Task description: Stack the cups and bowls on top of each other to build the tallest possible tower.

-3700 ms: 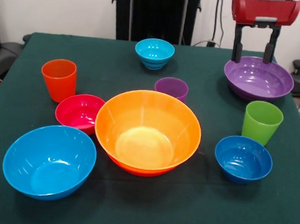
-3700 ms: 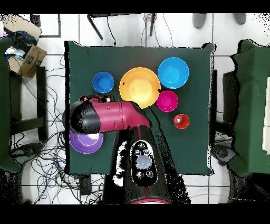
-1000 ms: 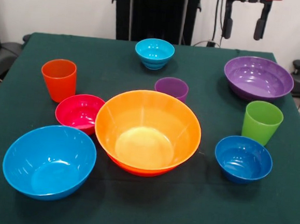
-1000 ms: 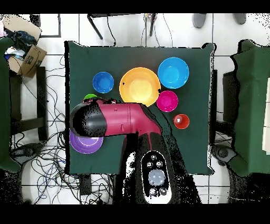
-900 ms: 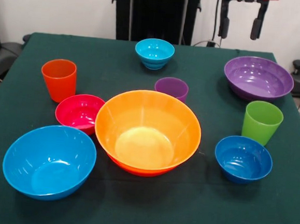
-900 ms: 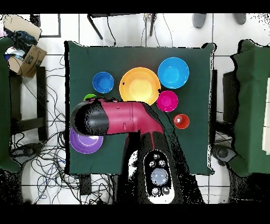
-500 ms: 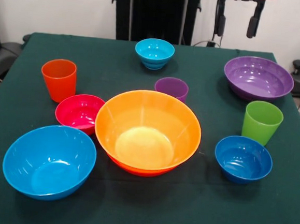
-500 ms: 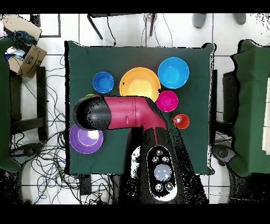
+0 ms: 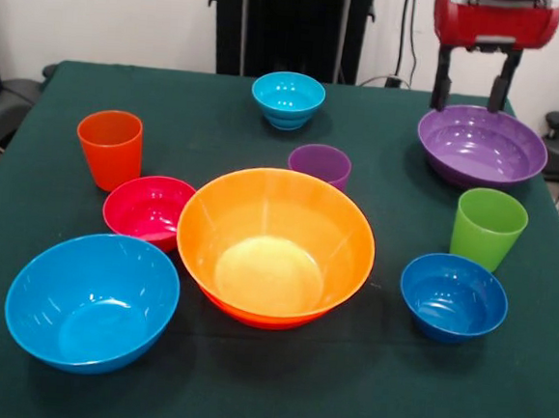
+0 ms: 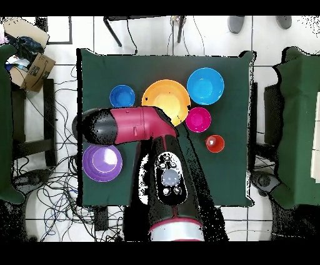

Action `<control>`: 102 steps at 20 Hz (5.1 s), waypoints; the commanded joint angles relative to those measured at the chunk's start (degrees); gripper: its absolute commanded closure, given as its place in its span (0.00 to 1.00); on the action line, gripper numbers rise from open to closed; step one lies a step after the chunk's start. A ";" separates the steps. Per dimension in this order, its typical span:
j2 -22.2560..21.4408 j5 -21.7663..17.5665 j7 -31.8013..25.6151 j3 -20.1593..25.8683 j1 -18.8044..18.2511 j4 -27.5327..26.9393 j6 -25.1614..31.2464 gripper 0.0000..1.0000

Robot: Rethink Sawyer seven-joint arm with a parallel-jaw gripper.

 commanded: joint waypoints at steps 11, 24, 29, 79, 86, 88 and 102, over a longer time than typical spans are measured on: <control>12.53 0.81 10.32 -4.54 7.51 -12.77 1.78 0.00; 17.09 2.28 11.34 -7.24 10.69 -17.45 1.53 0.00; 19.58 3.16 11.43 -8.17 11.99 -19.45 1.21 0.00; 26.88 6.56 9.52 -9.44 19.44 -19.99 -3.89 0.00; 25.23 6.88 9.00 -9.18 19.13 -18.55 -3.39 0.00; 24.55 7.00 9.08 -9.25 19.14 -18.10 -3.00 0.00; 19.34 7.39 9.17 -11.02 19.35 -15.58 0.47 0.00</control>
